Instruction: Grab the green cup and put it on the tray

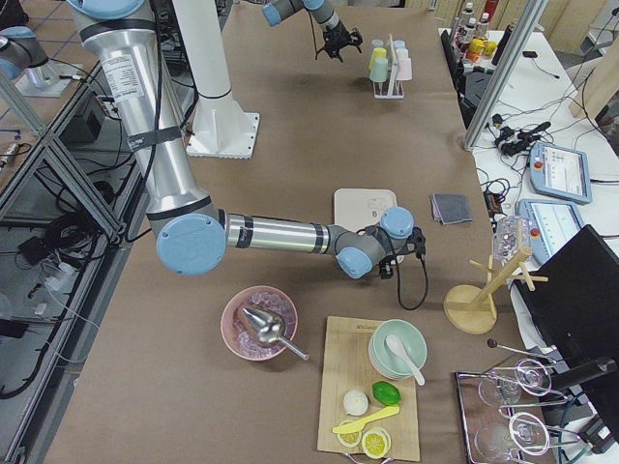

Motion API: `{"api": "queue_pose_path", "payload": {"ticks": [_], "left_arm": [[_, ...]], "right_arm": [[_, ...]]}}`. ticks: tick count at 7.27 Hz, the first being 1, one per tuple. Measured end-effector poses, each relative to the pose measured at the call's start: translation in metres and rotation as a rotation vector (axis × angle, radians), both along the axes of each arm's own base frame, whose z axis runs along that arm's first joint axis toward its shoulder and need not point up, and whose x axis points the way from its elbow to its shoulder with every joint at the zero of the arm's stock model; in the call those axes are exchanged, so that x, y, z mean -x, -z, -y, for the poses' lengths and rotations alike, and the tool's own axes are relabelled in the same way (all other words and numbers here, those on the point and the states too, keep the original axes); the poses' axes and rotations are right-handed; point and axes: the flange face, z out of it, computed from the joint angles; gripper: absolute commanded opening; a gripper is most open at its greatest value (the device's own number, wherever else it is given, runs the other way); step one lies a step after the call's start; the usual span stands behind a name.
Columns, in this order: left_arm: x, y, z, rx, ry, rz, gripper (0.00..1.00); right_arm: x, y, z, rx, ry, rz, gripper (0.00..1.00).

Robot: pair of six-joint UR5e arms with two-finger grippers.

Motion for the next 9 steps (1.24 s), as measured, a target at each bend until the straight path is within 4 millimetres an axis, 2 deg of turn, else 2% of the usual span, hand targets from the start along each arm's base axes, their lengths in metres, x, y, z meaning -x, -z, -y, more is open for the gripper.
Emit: {"api": "queue_pose_path", "payload": {"ticks": [3,4,5,6,7,9], "left_arm": [[-0.004,-0.002,0.007,-0.309,-0.141,0.422,0.98],[-0.01,-0.007,0.01,-0.376,-0.153,0.535,0.98],[-0.021,-0.016,0.01,-0.411,-0.161,0.61,0.98],[-0.03,-0.027,0.01,-0.429,-0.16,0.669,0.98],[-0.037,-0.036,0.013,-0.446,-0.153,0.733,0.98],[-0.06,-0.053,0.012,-0.494,-0.159,0.884,0.98]], "right_arm": [[0.008,0.002,-0.001,-0.002,0.012,0.0,0.36],[0.009,0.001,-0.001,-0.001,0.013,0.0,0.27],[0.009,0.001,0.0,-0.001,0.013,0.0,0.23],[0.01,0.001,-0.001,-0.001,0.014,0.0,0.14],[0.01,0.001,0.0,-0.001,0.014,0.0,0.11],[0.01,0.002,0.0,-0.002,0.014,0.0,0.11]]}}
